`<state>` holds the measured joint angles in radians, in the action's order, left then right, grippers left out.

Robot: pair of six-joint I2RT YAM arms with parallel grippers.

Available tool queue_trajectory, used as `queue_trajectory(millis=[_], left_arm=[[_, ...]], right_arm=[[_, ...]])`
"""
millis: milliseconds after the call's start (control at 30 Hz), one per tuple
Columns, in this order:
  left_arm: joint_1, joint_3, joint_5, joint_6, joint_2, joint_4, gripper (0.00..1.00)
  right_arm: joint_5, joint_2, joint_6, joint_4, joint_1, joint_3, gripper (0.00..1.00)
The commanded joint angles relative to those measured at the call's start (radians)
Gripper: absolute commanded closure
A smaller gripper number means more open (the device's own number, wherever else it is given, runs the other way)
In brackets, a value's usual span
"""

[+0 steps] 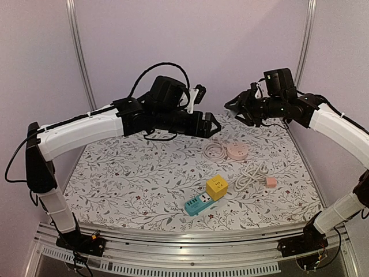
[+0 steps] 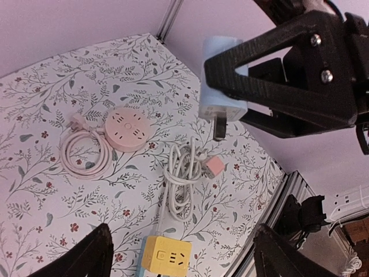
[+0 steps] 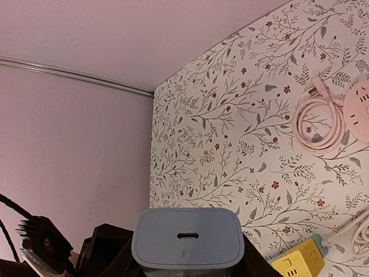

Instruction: Insert the plug

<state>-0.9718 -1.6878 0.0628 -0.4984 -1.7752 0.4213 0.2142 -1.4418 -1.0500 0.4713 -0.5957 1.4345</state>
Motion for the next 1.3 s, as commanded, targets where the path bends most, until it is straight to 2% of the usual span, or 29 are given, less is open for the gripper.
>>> queue_trajectory(millis=[0,367,533,733,1000,1267], left_arm=[[-0.014,-0.028,-0.046,0.013,-0.024,-0.078,0.17],[-0.022,-0.122,-0.059,0.007,-0.111,-0.115,0.26],[-0.026,-0.148,-0.085,0.015,-0.135,-0.13,0.35],[-0.029,-0.182,-0.088,0.016,-0.168,-0.14,0.49],[-0.032,-0.211,-0.096,0.006,-0.2,-0.155,0.6],[-0.038,-0.235,-0.07,-0.013,-0.23,-0.171,0.87]], right_arm=[[-0.024,0.017,-0.001,-0.015,-0.009,0.007,0.88],[-0.009,0.034,0.024,-0.022,-0.018,0.0,0.89],[-0.002,0.035,0.033,-0.017,-0.018,0.001,0.89],[0.012,0.034,0.042,-0.011,-0.019,0.003,0.89],[0.025,0.038,0.049,-0.003,-0.019,0.0,0.9],[0.036,0.043,0.051,-0.006,-0.021,-0.008,0.9]])
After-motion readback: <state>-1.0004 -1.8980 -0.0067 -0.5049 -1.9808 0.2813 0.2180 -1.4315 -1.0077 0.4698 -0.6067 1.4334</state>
